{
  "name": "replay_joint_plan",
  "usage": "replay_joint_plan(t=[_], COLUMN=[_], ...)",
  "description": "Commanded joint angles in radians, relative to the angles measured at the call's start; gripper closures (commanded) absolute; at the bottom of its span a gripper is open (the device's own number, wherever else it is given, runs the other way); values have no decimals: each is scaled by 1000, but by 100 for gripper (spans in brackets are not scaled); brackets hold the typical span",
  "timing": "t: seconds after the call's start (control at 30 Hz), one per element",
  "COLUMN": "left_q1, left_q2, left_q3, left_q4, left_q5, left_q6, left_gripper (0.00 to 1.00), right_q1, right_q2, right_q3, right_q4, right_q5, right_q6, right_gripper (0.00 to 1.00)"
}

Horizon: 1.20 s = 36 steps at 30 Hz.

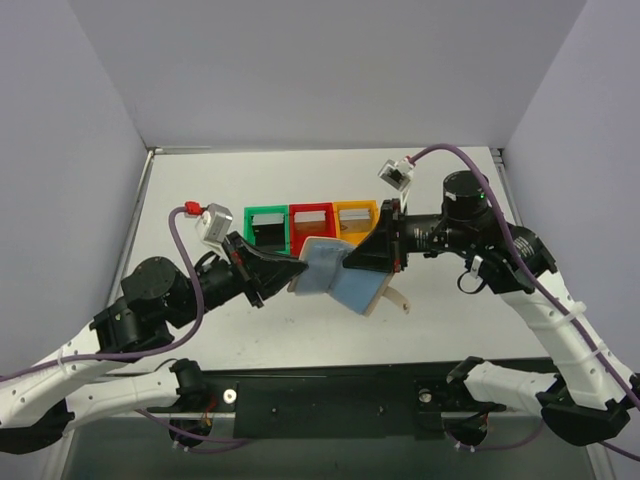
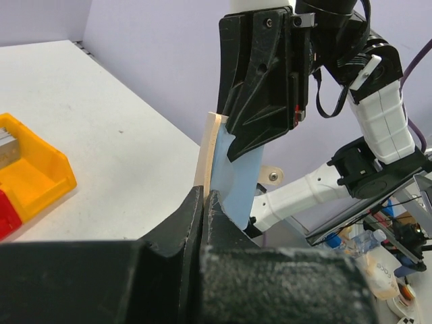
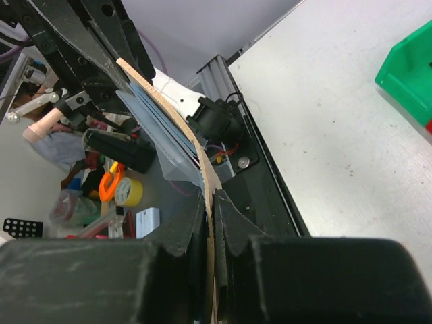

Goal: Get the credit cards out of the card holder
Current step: Remove the credit card from the card holder.

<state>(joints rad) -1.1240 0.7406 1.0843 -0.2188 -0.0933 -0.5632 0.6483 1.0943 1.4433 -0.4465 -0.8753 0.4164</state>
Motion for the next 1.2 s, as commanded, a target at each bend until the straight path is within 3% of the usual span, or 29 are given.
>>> replay_joint_plan(t=[0.0,0.07,0.2,0.27,0.57,1.0,1.17], left_q1=[4,4,4,4,4,4,4], left_q2=[-29,-30,-52,-69,-93,16,-41], left_q3=[0,-6,-21,-35,-69,-11,-40], left_q4=[114,118,128,142,150,159,171], left_q5=[-10,-5,9,17,-16,40,-11], left_q6=[-6,-7,-10,-12,-12,22,23], left_gripper=[100,81,62,57,55,57,58], right_q1=[-3,-3,-4,-4,-4,-6,-9], right_q2=[6,12,12,10,7,-10,-25], right_q3=[28,41,60,63,81,48,48], right_q4=[22,14,12,14,14,60,63], right_q5=[-54,-71,-94,-94,-83,-142,-154], right_q6=[2,2,21,28,44,44,39], right_gripper=[100,100,100,100,100,100,100])
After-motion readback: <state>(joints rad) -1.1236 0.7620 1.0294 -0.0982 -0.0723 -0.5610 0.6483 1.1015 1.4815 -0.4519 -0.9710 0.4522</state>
